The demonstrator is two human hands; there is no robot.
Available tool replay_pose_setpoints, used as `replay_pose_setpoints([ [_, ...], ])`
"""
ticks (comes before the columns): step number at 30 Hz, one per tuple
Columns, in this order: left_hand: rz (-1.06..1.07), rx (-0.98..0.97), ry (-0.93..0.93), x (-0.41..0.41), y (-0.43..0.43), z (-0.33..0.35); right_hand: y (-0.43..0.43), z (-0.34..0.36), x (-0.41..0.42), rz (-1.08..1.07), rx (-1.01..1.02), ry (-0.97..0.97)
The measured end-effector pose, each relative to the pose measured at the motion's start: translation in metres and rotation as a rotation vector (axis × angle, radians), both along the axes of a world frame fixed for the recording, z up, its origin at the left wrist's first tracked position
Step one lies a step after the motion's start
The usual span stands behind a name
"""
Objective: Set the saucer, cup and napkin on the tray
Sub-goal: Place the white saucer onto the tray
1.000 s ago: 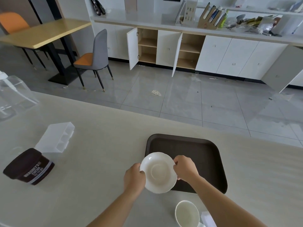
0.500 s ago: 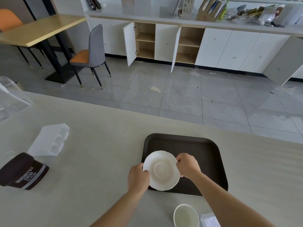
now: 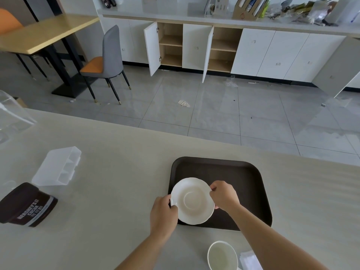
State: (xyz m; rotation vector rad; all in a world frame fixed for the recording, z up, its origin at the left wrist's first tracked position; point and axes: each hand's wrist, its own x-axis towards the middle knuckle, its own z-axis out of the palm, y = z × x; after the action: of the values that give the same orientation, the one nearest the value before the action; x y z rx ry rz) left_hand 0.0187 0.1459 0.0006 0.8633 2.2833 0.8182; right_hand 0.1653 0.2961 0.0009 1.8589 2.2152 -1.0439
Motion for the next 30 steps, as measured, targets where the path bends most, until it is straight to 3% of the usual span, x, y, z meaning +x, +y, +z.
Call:
replay_pose_setpoints([
  [8, -0.095, 0.003, 0.138, -0.005, -0.011, -0.011, -0.002, 0.000, 0.002, -0.021, -0.026, 0.037],
  [17, -0.414, -0.035, 0.570, -0.023, -0.036, -0.033, -0.008, -0.009, 0.012, -0.057, -0.055, 0.107],
  [30, -0.434, -0.072, 0.524, -0.031, -0.048, -0.056, -0.024, 0.008, 0.037, -0.144, -0.063, 0.258],
])
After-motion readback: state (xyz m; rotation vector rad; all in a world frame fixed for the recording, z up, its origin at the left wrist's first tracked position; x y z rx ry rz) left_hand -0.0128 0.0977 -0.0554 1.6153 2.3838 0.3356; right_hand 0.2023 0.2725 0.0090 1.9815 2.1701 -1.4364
